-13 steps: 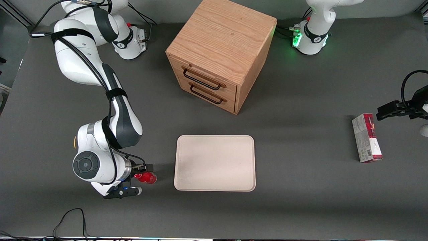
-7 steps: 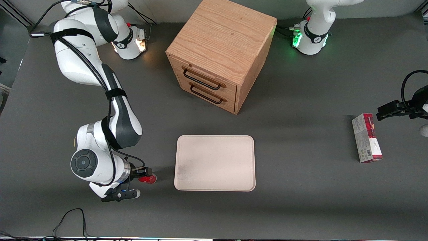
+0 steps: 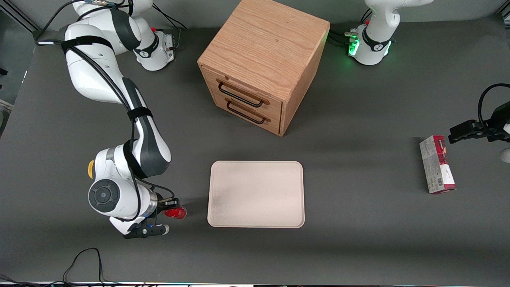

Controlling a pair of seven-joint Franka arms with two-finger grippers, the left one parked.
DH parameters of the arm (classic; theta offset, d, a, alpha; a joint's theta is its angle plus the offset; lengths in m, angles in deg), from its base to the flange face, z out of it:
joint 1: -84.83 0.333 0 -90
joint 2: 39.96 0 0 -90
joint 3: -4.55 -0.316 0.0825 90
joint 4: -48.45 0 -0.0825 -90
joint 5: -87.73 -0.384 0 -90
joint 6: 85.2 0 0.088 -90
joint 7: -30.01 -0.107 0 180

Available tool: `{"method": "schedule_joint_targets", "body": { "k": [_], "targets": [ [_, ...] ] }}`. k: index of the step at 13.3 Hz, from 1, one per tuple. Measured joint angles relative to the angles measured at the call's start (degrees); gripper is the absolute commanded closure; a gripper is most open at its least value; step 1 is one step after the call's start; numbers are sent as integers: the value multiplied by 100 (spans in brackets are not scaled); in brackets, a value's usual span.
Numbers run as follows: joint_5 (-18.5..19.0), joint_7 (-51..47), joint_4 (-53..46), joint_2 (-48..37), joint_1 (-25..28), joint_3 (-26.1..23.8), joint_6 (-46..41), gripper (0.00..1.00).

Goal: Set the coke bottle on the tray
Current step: 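Lower the right gripper and close it around the bottle's cap end, then lift the bottle and carry it over the cream tray's edge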

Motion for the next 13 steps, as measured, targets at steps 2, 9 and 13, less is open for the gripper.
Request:
{"method": "schedule_joint_targets", "body": {
  "k": [2, 9, 13],
  "targets": [
    [1, 0, -3, -6, -7, 3, 4, 83],
    [1, 9, -52, -99, -2, 3, 82, 90],
    [1, 9, -99, -828, 0, 3, -402, 90]
  ]
}}
